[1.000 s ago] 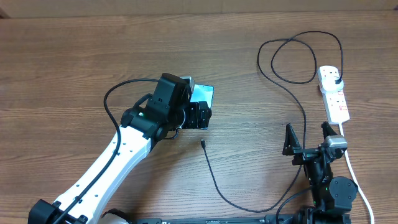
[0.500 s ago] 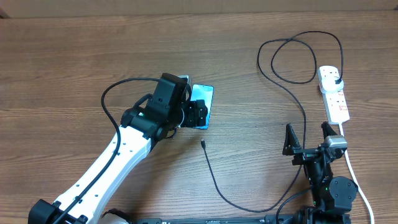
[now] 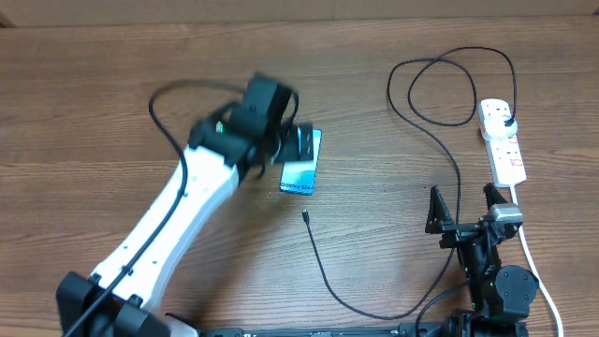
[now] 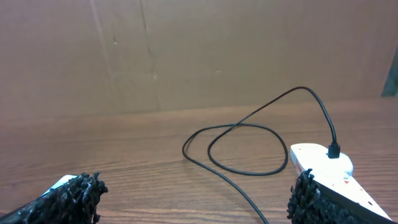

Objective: Plug charger to phone and switch on socket

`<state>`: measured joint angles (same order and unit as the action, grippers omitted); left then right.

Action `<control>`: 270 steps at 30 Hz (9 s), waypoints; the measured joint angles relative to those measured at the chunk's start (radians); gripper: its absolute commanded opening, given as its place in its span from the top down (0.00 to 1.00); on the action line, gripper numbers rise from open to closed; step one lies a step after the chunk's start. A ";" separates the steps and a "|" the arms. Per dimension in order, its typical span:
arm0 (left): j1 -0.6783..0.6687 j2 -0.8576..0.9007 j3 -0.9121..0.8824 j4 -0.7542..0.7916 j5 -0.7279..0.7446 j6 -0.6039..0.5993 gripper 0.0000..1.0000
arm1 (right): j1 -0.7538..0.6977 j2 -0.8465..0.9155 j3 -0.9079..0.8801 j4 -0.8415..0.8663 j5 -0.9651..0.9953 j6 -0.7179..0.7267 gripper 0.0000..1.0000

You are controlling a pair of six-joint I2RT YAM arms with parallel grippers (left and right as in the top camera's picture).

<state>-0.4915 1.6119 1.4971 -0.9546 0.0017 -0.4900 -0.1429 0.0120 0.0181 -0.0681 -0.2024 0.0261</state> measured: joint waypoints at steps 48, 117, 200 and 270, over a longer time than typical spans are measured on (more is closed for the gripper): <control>-0.065 0.670 0.282 -0.092 -0.074 -0.012 0.07 | 0.000 0.000 0.000 0.000 0.000 0.000 0.00; 0.076 0.621 0.181 0.047 -0.010 -0.074 0.00 | 0.000 0.000 0.000 0.000 0.000 0.000 0.00; 0.064 0.583 0.107 0.092 -0.027 -0.135 0.14 | 0.425 1.606 0.882 -0.436 -0.440 0.325 0.02; 0.092 0.631 0.099 0.034 0.793 0.153 0.00 | 0.516 1.792 0.856 -0.222 -0.400 0.497 0.84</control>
<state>-0.3992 2.2433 1.5963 -0.9203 0.7952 -0.3367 0.3733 1.8038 0.8738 -0.2905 -0.6022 0.5232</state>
